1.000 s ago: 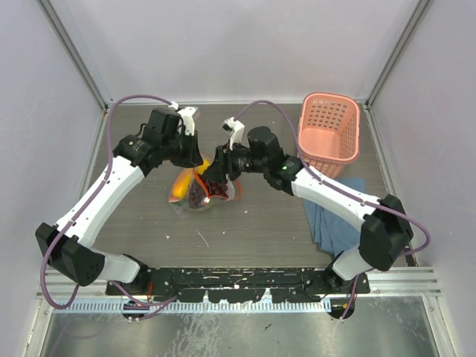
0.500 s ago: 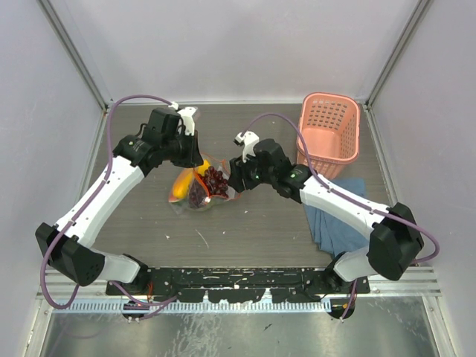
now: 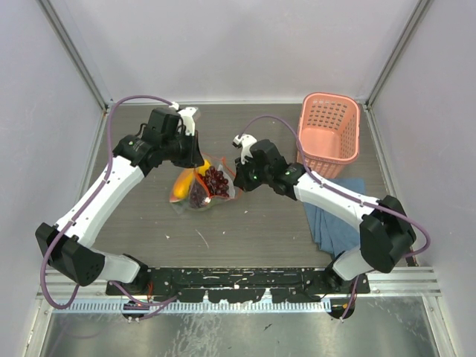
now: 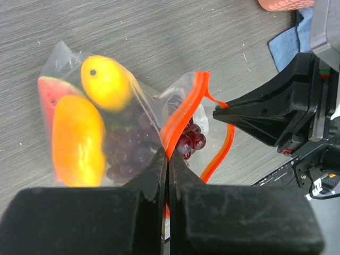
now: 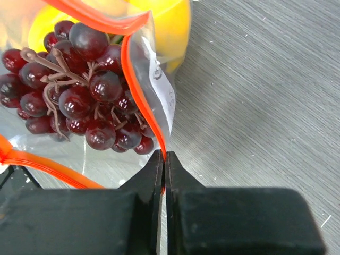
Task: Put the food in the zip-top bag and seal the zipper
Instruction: Adjust the zipper food storage bag at the center of the board.
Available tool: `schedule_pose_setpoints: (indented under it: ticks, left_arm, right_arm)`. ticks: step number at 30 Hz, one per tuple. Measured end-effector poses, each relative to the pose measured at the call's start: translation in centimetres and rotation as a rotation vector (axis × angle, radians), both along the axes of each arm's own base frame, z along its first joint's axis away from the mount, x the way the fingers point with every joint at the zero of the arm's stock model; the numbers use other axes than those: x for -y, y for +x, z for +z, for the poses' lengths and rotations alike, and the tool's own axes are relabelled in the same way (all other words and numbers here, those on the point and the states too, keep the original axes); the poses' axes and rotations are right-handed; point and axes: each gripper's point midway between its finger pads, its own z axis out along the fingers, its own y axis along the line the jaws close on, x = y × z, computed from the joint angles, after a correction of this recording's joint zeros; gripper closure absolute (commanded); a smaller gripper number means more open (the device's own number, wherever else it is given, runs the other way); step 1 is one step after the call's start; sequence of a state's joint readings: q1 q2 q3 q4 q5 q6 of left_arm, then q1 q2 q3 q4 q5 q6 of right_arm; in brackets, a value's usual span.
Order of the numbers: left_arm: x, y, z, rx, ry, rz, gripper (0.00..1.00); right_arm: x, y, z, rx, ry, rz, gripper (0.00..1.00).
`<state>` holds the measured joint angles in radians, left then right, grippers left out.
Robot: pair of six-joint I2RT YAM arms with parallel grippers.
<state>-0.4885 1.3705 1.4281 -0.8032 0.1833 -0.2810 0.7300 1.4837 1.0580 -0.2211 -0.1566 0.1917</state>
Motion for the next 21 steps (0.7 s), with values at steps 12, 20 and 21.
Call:
schedule_pose_setpoints:
  ticks: [12, 20, 21]
  left_arm:
    - [1.4, -0.4, 0.4, 0.002, -0.018, -0.045, 1.00]
    - [4.1, -1.4, 1.0, -0.024, -0.055, -0.089, 1.00]
    - [4.3, -1.4, 0.8, -0.036, -0.059, -0.087, 1.00]
  right_arm:
    - [0.4, -1.1, 7.6, 0.015, 0.064, -0.001, 0.99]
    - [2.7, -2.2, 12.0, 0.054, 0.110, -0.095, 0.99]
    - [3.1, -2.1, 12.1, 0.058, 0.105, -0.114, 0.99]
